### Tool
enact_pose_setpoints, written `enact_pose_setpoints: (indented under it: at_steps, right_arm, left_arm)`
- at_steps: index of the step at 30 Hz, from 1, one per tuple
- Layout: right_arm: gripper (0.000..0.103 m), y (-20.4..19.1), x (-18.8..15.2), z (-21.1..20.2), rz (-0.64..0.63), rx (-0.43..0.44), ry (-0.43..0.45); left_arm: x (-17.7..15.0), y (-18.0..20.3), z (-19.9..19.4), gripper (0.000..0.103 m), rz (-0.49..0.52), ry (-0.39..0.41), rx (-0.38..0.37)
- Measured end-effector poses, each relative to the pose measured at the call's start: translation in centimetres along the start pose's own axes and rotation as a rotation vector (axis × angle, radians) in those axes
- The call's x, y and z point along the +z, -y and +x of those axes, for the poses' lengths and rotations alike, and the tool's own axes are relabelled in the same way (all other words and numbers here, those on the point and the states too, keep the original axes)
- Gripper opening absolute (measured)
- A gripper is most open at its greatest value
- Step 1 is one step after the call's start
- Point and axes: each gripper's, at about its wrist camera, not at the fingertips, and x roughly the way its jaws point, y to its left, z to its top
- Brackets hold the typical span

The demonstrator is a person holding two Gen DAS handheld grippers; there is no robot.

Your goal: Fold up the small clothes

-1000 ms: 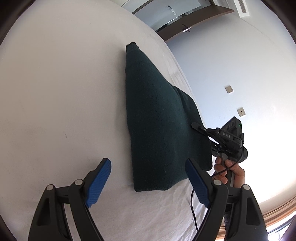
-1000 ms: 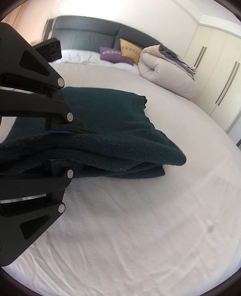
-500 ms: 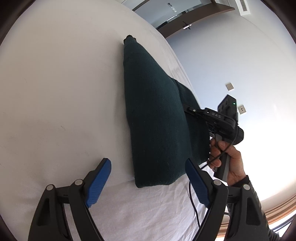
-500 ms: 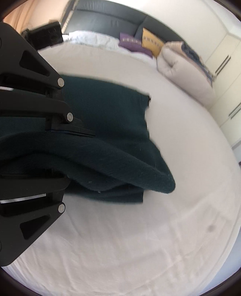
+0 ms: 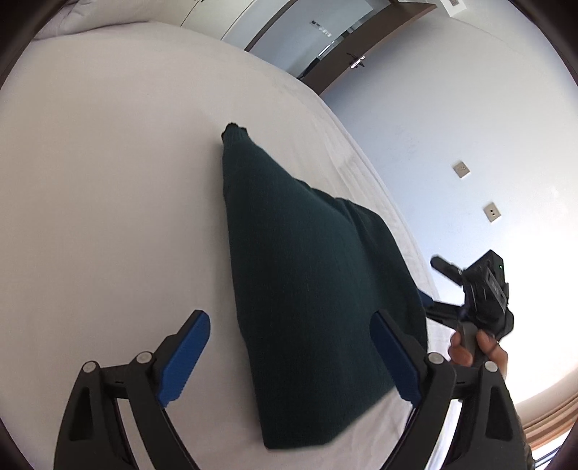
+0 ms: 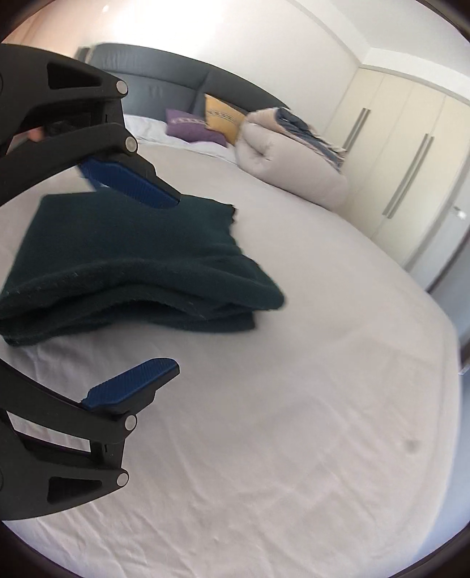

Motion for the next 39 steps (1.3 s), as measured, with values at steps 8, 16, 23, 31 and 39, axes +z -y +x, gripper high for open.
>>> enact_pose_setpoints:
  at_steps: [8, 16, 23, 31, 39]
  right_arm:
    - [0.082, 1.6, 0.1, 5.1, 0.069, 0.013, -0.073]
    - [0.039, 0.5, -0.7, 8.3, 0.018, -0.007, -0.188]
    - [0.023, -3.0, -1.8, 8.5, -0.080, -0.120, -0.162]
    - [0.022, -9.8, -7.3, 2.3, -0.192, -0.075, -0.104]
    - [0.021, -17.2, -21.1, -0.6, -0.253, 0.034, -0.144]
  left_arm:
    - [2.6, -1.5, 5.8, 0.090, -0.078, -0.136, -0.013]
    - [2.6, -0.9, 6.8, 0.069, -0.057, -0.165, 0.008]
    - [2.7, 0.5, 5.3, 0.045, -0.013, -0.176, -0.007]
    - [-0.6, 0.3, -3.8, 0.044, -0.008, -0.121, -0.062]
    - [-8.5, -1.8, -15.0, 0.044, 0.032, -0.100, -0.002]
